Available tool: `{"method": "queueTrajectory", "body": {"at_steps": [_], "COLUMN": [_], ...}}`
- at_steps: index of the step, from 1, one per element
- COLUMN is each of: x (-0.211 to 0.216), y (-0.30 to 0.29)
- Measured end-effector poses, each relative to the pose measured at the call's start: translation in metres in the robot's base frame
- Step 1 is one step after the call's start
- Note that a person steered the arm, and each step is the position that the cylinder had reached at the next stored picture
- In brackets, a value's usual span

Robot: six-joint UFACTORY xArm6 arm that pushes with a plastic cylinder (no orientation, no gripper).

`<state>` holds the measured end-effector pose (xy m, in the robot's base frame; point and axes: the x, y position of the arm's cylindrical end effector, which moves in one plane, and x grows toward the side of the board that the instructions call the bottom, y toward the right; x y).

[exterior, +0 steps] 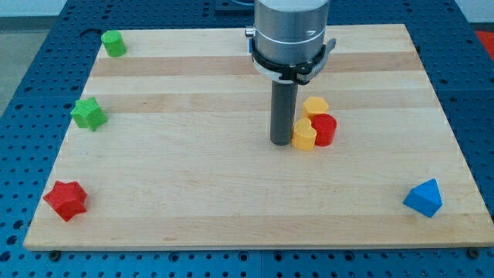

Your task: Move your arm to the bottom left

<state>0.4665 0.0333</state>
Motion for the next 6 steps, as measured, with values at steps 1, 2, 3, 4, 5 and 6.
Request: {"method": "queueTrajectory", "body": {"at_steps": [1, 2, 3, 4, 5, 6], "x": [0.034, 0.085, 0.123, 0.145, 0.151, 0.143], "y": [-0.024, -0.050, -0.126, -0.218, -0.269, -0.337]}}
